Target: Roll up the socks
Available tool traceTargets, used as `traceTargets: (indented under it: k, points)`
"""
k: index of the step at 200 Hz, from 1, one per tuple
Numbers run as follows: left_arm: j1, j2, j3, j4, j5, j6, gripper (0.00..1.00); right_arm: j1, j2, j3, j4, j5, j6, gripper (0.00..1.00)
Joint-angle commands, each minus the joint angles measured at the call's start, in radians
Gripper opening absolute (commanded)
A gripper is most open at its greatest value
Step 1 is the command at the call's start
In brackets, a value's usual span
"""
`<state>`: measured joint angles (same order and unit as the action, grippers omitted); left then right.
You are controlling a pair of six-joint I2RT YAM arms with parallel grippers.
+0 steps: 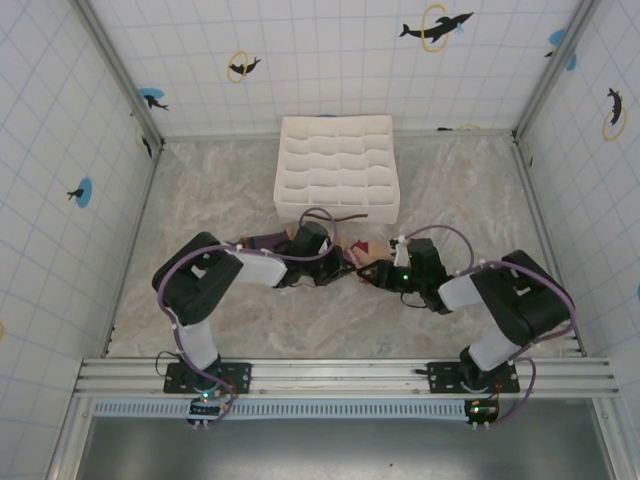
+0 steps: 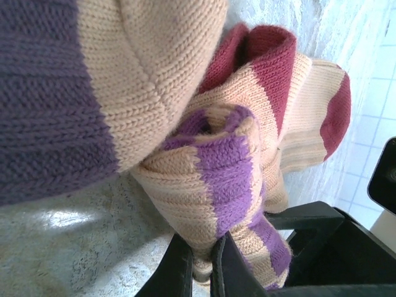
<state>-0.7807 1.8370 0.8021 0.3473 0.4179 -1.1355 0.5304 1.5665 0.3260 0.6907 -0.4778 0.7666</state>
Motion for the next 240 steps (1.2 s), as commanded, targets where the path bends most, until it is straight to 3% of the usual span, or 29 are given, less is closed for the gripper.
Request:
traceTargets:
  k: [1, 58, 99, 145, 240]
  points:
    - [0.001, -0.018, -0.001, -0.191, -0.025, 0.056, 0.00, 0.054, -0.091, 0.045, -0.323, 0.192, -0.161, 0.61]
    - [0.001, -0.113, -0.031, -0.270, -0.031, 0.065, 0.00, 0.283, -0.230, 0.184, -0.574, 0.568, -0.439, 0.76]
    - [0.001, -0.155, -0.064, -0.295, -0.025, 0.062, 0.00, 0.495, -0.265, 0.176, -0.539, 0.835, -0.627, 0.80]
    - [0.001, -0.183, -0.093, -0.296, -0.015, 0.058, 0.00, 0.707, -0.186, 0.131, -0.378, 1.110, -0.827, 0.74]
    - [0.001, -0.205, -0.116, -0.298, -0.008, 0.059, 0.00, 0.739, 0.075, 0.165, -0.180, 1.232, -0.930, 0.64]
